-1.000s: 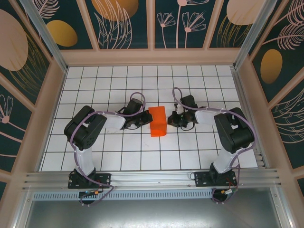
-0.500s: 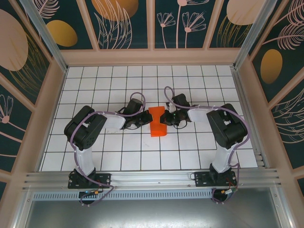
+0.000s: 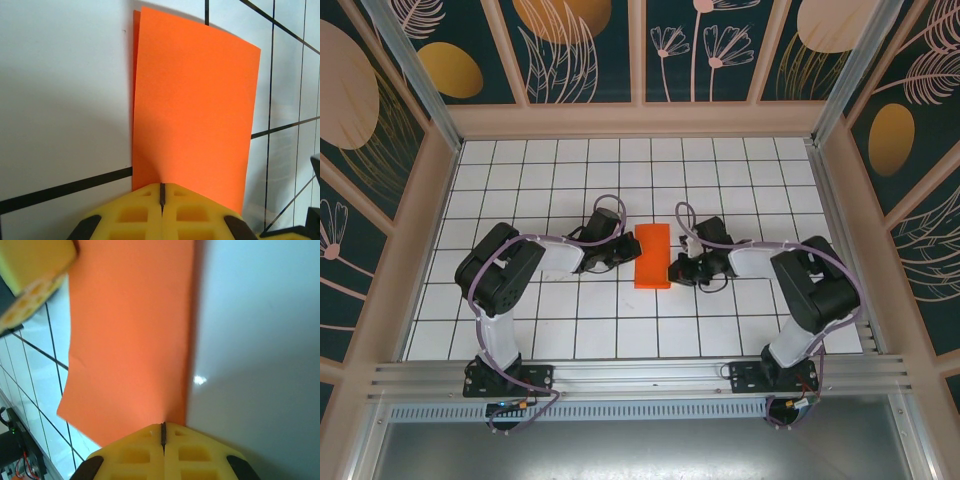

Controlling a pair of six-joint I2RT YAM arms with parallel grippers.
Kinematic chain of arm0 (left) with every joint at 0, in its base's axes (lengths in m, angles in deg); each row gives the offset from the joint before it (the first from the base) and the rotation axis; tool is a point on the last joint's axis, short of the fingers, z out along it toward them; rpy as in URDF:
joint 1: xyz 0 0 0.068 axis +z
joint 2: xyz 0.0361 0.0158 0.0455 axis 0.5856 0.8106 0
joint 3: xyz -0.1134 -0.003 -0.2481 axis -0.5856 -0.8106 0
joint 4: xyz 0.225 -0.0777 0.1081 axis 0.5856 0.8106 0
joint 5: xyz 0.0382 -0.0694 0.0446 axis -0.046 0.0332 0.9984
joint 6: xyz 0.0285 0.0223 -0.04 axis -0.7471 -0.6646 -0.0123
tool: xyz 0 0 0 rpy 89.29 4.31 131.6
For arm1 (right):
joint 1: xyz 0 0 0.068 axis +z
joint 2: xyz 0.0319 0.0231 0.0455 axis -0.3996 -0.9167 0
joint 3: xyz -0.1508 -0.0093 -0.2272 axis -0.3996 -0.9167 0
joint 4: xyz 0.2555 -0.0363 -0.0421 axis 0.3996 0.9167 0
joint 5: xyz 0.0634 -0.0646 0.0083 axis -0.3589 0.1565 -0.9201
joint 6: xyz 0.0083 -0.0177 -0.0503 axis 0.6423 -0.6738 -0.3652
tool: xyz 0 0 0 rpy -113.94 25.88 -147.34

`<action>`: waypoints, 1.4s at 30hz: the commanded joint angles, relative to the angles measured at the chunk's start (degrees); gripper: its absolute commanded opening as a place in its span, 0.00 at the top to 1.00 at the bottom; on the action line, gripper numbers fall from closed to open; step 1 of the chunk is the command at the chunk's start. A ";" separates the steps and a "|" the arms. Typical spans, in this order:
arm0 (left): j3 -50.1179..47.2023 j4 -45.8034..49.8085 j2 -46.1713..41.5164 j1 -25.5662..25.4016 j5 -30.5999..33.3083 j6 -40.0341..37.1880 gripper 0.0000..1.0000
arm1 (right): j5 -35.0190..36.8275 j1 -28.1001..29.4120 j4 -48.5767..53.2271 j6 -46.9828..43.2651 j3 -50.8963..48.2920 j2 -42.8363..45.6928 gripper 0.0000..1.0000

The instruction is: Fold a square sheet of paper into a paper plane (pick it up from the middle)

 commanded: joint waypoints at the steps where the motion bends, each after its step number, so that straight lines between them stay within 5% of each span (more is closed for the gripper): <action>1: -5.11 18.37 7.76 0.01 9.01 -1.42 1.00 | 1.82 -0.51 7.54 -1.39 0.18 2.66 1.00; 10: -5.19 18.03 7.40 -0.01 9.01 -1.34 1.00 | 1.30 1.48 1.81 1.50 8.64 -1.91 1.00; 21: -5.39 17.96 7.40 -0.04 9.26 -1.11 1.00 | -0.45 2.84 1.01 0.21 6.60 -7.51 1.00; 32: -5.94 17.20 5.84 -0.03 11.45 0.68 1.00 | 0.03 2.84 3.01 0.62 -8.29 5.63 1.00; 42: -10.02 19.46 -7.43 -0.03 15.92 3.67 1.00 | 3.85 0.26 1.58 5.02 -4.63 15.73 1.00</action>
